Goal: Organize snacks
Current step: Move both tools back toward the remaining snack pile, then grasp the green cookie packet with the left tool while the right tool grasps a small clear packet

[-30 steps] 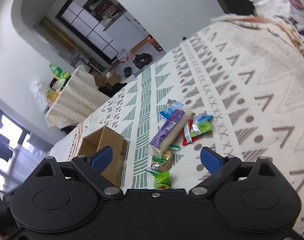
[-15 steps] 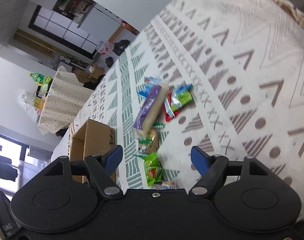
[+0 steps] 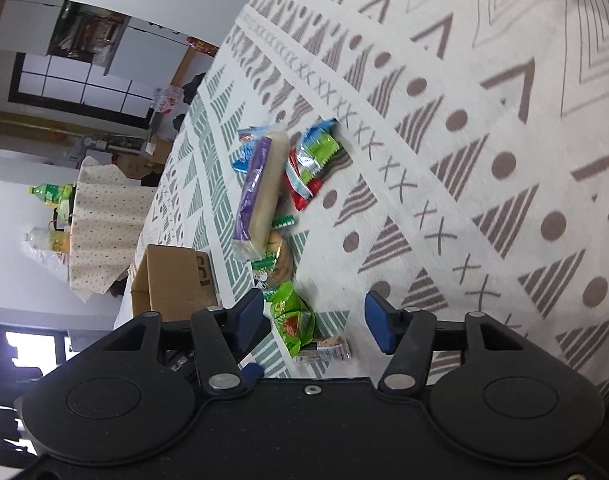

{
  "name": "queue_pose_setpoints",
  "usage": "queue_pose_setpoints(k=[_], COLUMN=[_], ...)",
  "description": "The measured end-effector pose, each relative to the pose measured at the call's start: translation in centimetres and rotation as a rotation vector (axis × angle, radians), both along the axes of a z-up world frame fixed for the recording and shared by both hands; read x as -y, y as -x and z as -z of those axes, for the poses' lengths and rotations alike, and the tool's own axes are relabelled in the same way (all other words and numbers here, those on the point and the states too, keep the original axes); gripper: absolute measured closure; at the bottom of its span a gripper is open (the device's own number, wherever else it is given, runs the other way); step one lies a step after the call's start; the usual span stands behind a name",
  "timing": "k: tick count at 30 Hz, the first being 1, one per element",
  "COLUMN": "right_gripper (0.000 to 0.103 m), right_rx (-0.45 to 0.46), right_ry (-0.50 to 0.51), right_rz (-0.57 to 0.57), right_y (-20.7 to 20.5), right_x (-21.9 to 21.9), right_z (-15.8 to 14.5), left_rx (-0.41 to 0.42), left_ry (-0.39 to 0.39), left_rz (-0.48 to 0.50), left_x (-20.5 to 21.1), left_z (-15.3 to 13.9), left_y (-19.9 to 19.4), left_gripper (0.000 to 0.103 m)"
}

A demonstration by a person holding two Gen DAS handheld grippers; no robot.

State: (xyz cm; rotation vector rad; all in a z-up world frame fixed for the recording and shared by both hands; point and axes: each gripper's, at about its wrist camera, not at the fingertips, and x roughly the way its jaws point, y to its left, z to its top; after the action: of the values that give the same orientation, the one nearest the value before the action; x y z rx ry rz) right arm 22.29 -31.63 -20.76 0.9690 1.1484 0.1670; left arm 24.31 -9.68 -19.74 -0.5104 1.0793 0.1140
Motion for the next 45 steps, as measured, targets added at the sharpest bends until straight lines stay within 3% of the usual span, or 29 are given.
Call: queue_pose_setpoints(k=[5,7,13,23,26,32,35,37,41,45], right_gripper=[0.052,0.052,0.052,0.053,0.052,0.053,0.053,0.055,0.056,0.068], right_rx=[-0.035,-0.051,-0.091,-0.121,-0.136,-0.164,-0.177,-0.185,-0.193,-0.183], right_ry=[-0.003,0.000,-0.010,0.020,-0.011,0.016,0.034,0.044,0.034,0.039], right_rz=[-0.013,-0.020,-0.049,-0.067,-0.093,-0.101,-0.071,-0.052,-0.037,-0.044], right_y=[0.2,0.2,0.4,1.0,1.0,1.1,0.9,0.8,0.3,-0.2], right_x=[-1.2,-1.8,-3.6,-4.8,-5.2,-5.6,-5.5,-5.4,-5.5,-6.0], right_z=[0.9,1.2,2.1,2.1,2.3,2.5,2.9,3.2,4.0,4.4], left_rx=[-0.022,-0.038,-0.017,-0.016,-0.019,-0.035,-0.035,-0.046,-0.049,-0.047], left_ry=[0.019,0.039,0.085,0.127,0.140,0.207,0.195,0.179,0.170,0.171], left_rz=[0.003,-0.003,-0.027,-0.056,-0.064,-0.077,-0.081,-0.087,-0.092,-0.102], left_x=[0.0,-0.3,-1.8,-4.0,-4.5,-4.8,-4.4,-4.3,-4.1,-4.3], left_z=[1.3,1.9,1.6,1.4,1.5,2.7,3.0,3.2,3.7,3.8], left_y=[-0.8,-0.9,-0.2,0.0,0.0,-0.5,-0.8,-1.1,-1.4,-1.4], left_gripper=[0.063,0.085,0.099,0.100,0.099,0.094,0.087,0.080,0.078,0.078])
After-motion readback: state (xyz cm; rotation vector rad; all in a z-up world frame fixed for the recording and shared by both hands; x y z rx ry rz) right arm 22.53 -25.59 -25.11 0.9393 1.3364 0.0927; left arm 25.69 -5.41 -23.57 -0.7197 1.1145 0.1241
